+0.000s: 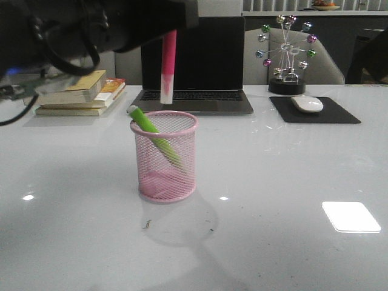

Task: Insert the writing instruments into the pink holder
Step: 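Lift the pink marker and carry it over the holder, then lower the pink marker into the holder and open the left gripper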

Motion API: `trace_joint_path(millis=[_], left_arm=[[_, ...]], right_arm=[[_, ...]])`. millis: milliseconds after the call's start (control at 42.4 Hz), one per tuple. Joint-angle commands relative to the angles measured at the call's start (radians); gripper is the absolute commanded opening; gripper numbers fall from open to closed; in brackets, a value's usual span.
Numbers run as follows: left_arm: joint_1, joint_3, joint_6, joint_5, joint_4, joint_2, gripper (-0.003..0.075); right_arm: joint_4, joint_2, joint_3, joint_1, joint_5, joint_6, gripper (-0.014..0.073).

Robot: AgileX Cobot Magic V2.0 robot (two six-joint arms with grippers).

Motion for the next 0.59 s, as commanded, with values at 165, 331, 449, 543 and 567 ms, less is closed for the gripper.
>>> trace_joint_path(millis=[165,331,449,543,567], left_arm=[[-0.009,-0.044,-0.005,-0.169,0.003,0.103,0.0097],[-0.009,-0.044,-0.005,-0.175,0.003,0.139,0.0212],[-0.009,-0.044,-0.005,-0.179,0.003,0.140,0.0363],[-0.009,-0.044,-0.005,-0.188,0.003,0.136,0.0449],[-0.009,-0.044,-0.005,-0.186,0.006,0.133,0.0459]], right_arm=[[-0.004,-0.011,-0.025,0.000,-0.067,-0.004,0.0454],[-0.004,-0.011,-0.025,0.000,-0.067,-0.004,0.0454],[-0.004,-0.011,-0.025,0.000,-0.067,-0.004,0.0454],[-0.004,-0.011,-0.025,0.000,-0.067,-0.004,0.0454],[-0.004,-0.011,-0.025,0.000,-0.067,-0.004,0.0454]])
